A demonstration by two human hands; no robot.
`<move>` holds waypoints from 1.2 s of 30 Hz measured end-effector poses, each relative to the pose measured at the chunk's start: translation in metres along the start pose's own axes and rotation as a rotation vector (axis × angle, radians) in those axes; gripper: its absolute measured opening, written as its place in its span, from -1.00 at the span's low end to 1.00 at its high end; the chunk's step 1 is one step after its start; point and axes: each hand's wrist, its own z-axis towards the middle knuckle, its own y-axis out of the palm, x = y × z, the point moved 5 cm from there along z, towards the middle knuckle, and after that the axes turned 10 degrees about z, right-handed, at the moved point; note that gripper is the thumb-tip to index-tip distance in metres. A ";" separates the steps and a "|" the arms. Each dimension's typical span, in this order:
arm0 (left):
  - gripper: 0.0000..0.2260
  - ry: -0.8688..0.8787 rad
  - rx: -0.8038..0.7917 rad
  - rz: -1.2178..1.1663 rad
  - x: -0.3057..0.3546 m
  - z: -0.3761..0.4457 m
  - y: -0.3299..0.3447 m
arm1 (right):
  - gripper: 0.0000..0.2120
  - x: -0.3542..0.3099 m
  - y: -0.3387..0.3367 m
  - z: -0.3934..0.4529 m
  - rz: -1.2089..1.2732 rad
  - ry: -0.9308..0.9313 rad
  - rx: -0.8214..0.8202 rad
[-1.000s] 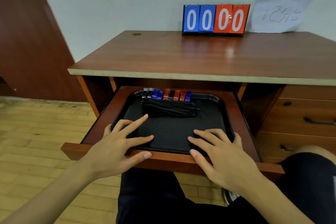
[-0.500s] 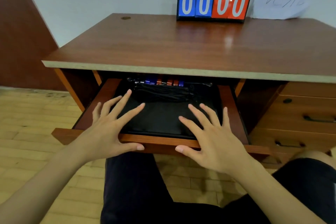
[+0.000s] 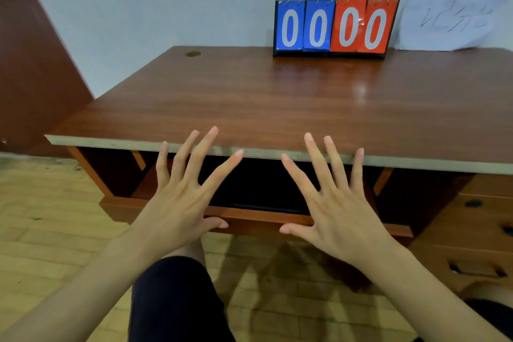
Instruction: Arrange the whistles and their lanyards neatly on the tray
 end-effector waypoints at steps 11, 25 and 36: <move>0.04 -0.100 0.001 -0.050 0.000 0.044 0.025 | 0.00 0.034 0.005 0.016 -0.067 0.071 0.156; -0.40 -0.035 0.052 -0.116 -0.011 0.060 0.010 | -0.32 0.035 0.005 0.023 -0.046 0.093 0.246; -0.70 0.194 0.062 -0.220 -0.032 0.159 -0.034 | -0.74 0.067 -0.054 0.094 0.210 -0.001 0.020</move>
